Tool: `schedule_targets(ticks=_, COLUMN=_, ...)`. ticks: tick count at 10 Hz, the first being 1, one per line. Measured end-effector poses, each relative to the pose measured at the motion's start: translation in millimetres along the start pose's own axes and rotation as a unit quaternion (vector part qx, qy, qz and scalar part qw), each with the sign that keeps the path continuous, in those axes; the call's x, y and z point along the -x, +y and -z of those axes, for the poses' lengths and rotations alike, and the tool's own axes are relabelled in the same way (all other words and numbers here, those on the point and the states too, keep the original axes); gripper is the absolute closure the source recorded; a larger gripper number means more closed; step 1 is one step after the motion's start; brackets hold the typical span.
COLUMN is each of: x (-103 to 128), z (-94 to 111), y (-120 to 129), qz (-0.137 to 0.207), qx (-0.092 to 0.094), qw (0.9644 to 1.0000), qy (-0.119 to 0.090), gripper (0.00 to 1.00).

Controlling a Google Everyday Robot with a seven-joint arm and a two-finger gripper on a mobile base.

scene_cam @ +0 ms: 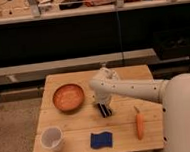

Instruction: Place the eraser on the white sponge

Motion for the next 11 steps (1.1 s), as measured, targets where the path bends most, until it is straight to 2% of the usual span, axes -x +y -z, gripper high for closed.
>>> schedule_targets(ticks=1, x=0.3, z=0.4, y=0.0, qz=0.001, qx=0.002, qw=1.0000, qy=0.000, gripper=0.22)
schedule_targets(ticks=2, x=0.9, z=1.4, y=1.0, qz=0.001, qx=0.004, qw=1.0000, qy=-0.001, gripper=0.29)
schedule_targets(ticks=4, x=0.5, z=1.4, y=1.7, qz=-0.001, qx=0.004, qw=1.0000, qy=-0.002, gripper=0.50)
schedule_targets(ticks=5, x=0.3, z=1.1, y=0.5, qz=0.000, qx=0.004, qw=1.0000, qy=-0.002, gripper=0.55)
schedule_targets(ticks=8, x=2.3, z=1.0, y=-0.4, qz=0.005, qx=0.007, qw=1.0000, qy=-0.002, gripper=0.61)
schedule_targets(ticks=11, x=10.3, z=5.7, y=3.1, qz=0.013, qx=0.013, qw=0.9998, qy=0.001, gripper=0.92)
